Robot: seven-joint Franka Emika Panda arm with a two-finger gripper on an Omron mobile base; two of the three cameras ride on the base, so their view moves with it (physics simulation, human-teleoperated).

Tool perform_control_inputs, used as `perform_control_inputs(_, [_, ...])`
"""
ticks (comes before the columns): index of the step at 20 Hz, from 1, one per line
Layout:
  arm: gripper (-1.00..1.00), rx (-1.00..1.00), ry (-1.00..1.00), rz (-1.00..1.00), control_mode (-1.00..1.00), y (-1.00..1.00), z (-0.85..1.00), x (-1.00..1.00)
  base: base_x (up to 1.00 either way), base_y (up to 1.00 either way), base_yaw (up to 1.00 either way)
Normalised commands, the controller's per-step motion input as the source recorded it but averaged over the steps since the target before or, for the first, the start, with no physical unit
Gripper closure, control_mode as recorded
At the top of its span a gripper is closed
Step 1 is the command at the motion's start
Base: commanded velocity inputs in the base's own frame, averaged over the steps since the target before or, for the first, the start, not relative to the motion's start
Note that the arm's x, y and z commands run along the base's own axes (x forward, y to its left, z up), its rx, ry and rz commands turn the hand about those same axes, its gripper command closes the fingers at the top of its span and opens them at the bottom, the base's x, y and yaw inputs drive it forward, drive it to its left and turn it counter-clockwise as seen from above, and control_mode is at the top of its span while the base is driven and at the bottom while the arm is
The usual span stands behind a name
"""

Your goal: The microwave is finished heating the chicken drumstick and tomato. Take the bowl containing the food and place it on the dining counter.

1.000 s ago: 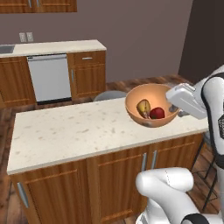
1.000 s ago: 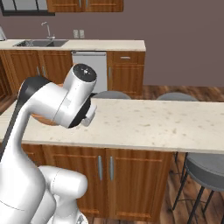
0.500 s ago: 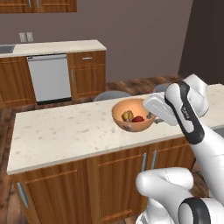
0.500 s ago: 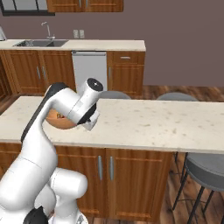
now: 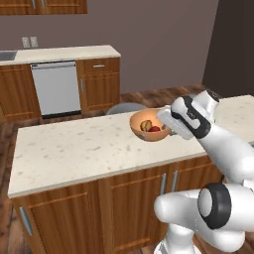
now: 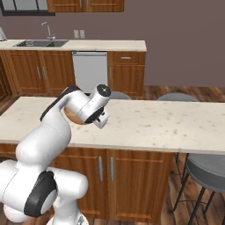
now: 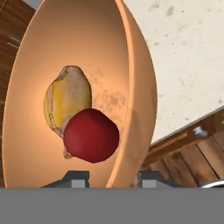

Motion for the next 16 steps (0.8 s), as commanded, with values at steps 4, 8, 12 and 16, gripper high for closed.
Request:
perform_control_inputs(4, [1.00,0.00,0.04,-0.25,-1.00,-0.41,-0.60,0.60,0.00,0.00,0.00])
perform_control_inputs(8, [1.00,0.00,0.10,-0.24,-1.00,-0.37,-0.87,0.38,0.00,0.00,0.00])
perform_control_inputs(12, [1.00,0.00,0.05,-0.23,-1.00,-0.08,-0.59,0.50,0.00,0.00,0.00])
perform_control_inputs(16, [1.00,0.00,0.00,-0.21,-1.00,0.00,-0.27,0.63,0.00,0.00,0.00])
